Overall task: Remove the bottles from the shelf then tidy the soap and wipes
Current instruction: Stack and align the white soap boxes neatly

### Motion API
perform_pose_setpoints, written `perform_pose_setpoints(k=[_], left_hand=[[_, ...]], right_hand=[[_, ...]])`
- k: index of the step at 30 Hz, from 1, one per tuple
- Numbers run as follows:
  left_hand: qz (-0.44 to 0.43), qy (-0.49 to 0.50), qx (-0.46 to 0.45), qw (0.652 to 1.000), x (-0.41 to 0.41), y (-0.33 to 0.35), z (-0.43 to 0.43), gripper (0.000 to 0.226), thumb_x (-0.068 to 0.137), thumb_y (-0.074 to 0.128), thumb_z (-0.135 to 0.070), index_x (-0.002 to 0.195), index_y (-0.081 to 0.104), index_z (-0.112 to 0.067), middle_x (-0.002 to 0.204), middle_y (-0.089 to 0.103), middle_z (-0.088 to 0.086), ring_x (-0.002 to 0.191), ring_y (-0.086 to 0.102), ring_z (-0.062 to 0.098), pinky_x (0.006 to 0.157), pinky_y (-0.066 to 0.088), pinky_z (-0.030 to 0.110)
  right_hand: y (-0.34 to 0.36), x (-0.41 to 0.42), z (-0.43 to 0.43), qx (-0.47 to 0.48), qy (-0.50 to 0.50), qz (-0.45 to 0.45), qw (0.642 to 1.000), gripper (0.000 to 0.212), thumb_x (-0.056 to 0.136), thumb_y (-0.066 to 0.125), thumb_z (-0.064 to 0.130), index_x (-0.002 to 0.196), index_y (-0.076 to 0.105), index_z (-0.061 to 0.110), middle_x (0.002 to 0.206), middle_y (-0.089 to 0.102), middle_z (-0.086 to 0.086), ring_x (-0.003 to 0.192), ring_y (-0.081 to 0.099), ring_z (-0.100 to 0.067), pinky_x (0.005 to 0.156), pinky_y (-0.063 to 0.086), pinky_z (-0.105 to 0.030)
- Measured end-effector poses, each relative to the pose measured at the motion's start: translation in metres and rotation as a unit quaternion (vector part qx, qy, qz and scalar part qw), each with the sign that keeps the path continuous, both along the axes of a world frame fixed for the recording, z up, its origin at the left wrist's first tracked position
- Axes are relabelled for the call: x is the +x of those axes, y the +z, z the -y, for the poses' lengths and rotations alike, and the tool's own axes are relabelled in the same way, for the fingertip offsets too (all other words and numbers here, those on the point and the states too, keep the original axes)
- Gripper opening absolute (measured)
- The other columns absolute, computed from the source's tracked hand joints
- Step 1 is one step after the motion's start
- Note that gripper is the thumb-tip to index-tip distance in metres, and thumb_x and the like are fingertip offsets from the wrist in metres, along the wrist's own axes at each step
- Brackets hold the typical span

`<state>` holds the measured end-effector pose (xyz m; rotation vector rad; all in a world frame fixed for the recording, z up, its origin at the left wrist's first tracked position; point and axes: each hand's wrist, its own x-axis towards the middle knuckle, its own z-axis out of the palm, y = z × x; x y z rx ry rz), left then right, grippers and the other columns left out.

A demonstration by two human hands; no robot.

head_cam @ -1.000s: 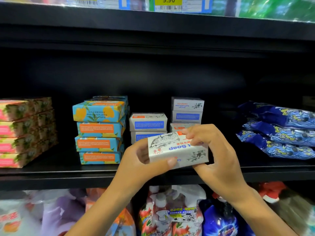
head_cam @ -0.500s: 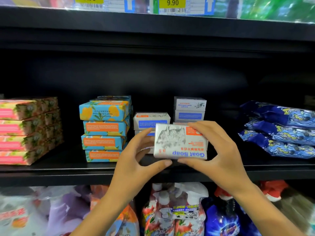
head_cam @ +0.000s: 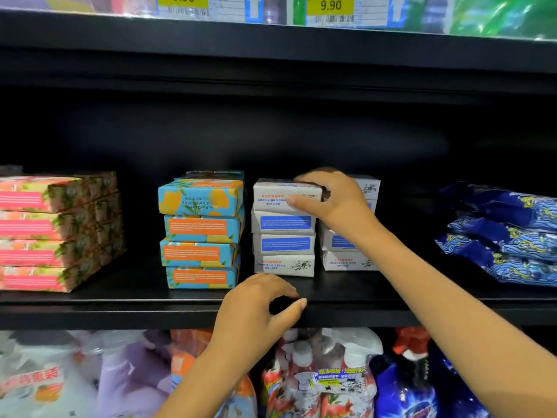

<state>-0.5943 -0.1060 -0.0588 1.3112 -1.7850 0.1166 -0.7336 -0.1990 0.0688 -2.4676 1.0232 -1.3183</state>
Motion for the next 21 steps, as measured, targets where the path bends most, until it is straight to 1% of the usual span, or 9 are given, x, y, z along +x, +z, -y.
perform_pose_setpoints(k=[2, 5, 10, 12, 14, 15, 16, 18, 21], left_hand=[[-0.003, 0.004, 0.002, 1.000, -0.001, 0.000, 0.000, 0.039, 0.076, 0.050, -0.058, 0.083, 0.074, -0.028, 0.085, 0.069, -0.020, 0.090, 0.058, -0.003, 0.078, 0.041, 0.009], [-0.005, 0.007, -0.004, 1.000, -0.002, -0.001, 0.000, 0.036, 0.076, 0.052, -0.056, 0.081, 0.074, -0.028, 0.083, 0.069, -0.019, 0.088, 0.058, -0.002, 0.077, 0.041, 0.008], [-0.005, 0.010, 0.013, 1.000, -0.003, 0.001, -0.002, 0.037, 0.075, 0.050, -0.057, 0.081, 0.073, -0.029, 0.083, 0.068, -0.020, 0.088, 0.058, -0.004, 0.074, 0.042, 0.005], [-0.006, 0.012, 0.016, 1.000, -0.003, 0.002, -0.003, 0.038, 0.075, 0.049, -0.058, 0.082, 0.074, -0.030, 0.084, 0.068, -0.021, 0.090, 0.058, -0.004, 0.074, 0.043, 0.006], [-0.007, 0.013, 0.016, 1.000, -0.003, 0.002, -0.004, 0.037, 0.075, 0.050, -0.058, 0.081, 0.073, -0.030, 0.084, 0.068, -0.021, 0.090, 0.058, -0.003, 0.073, 0.044, 0.008], [-0.009, 0.013, 0.015, 1.000, -0.003, 0.003, -0.004, 0.037, 0.074, 0.050, -0.058, 0.081, 0.073, -0.030, 0.083, 0.068, -0.021, 0.089, 0.058, -0.003, 0.073, 0.046, 0.009], [-0.012, 0.013, 0.014, 1.000, -0.004, 0.003, -0.004, 0.036, 0.074, 0.050, -0.058, 0.080, 0.073, -0.030, 0.083, 0.068, -0.021, 0.088, 0.058, -0.003, 0.073, 0.047, 0.011], [-0.016, 0.017, 0.019, 1.000, -0.005, 0.004, -0.004, 0.037, 0.073, 0.050, -0.059, 0.079, 0.073, -0.031, 0.082, 0.068, -0.021, 0.087, 0.058, -0.004, 0.072, 0.048, 0.014], [-0.019, 0.029, 0.021, 0.999, -0.006, 0.006, -0.004, 0.039, 0.070, 0.049, -0.060, 0.078, 0.072, -0.031, 0.081, 0.067, -0.022, 0.086, 0.058, -0.003, 0.071, 0.049, 0.016]], right_hand=[[-0.004, 0.001, 0.002, -0.006, -0.005, -0.010, 1.000, 0.039, 0.085, 0.064, 0.038, 0.121, 0.061, 0.021, 0.117, 0.057, -0.001, 0.110, 0.050, -0.015, 0.085, 0.037, -0.023], [-0.008, 0.004, 0.004, -0.033, -0.016, -0.017, 0.999, 0.039, 0.089, 0.060, 0.037, 0.124, 0.059, 0.022, 0.117, 0.058, -0.003, 0.115, 0.046, -0.019, 0.089, 0.038, -0.030], [-0.010, 0.005, 0.006, -0.064, -0.048, -0.052, 0.995, 0.042, 0.090, 0.057, 0.036, 0.130, 0.054, 0.023, 0.124, 0.056, -0.001, 0.119, 0.043, -0.017, 0.093, 0.040, -0.033], [-0.017, -0.007, 0.001, -0.104, -0.038, -0.016, 0.994, 0.045, 0.089, 0.060, 0.036, 0.130, 0.053, 0.020, 0.124, 0.056, 0.001, 0.119, 0.044, -0.013, 0.096, 0.039, -0.028], [-0.029, -0.028, -0.003, -0.136, -0.036, 0.031, 0.990, 0.044, 0.087, 0.063, 0.035, 0.126, 0.058, 0.016, 0.122, 0.058, 0.001, 0.115, 0.047, -0.009, 0.097, 0.035, -0.019], [-0.037, -0.040, -0.003, -0.148, -0.044, 0.039, 0.987, 0.042, 0.086, 0.066, 0.034, 0.122, 0.061, 0.014, 0.119, 0.060, 0.000, 0.112, 0.049, -0.009, 0.095, 0.035, -0.017], [-0.045, -0.053, -0.001, -0.156, -0.059, 0.032, 0.986, 0.041, 0.084, 0.068, 0.033, 0.118, 0.063, 0.012, 0.115, 0.063, -0.001, 0.109, 0.052, -0.011, 0.094, 0.037, -0.017], [-0.060, -0.076, 0.004, -0.158, -0.104, -0.034, 0.981, 0.045, 0.077, 0.075, 0.031, 0.114, 0.065, 0.009, 0.109, 0.065, -0.005, 0.106, 0.057, -0.019, 0.092, 0.042, -0.025], [-0.080, -0.094, 0.013, -0.163, -0.139, -0.156, 0.964, 0.062, 0.065, 0.084, 0.026, 0.119, 0.061, 0.004, 0.114, 0.064, -0.012, 0.107, 0.058, -0.031, 0.092, 0.045, -0.039]])
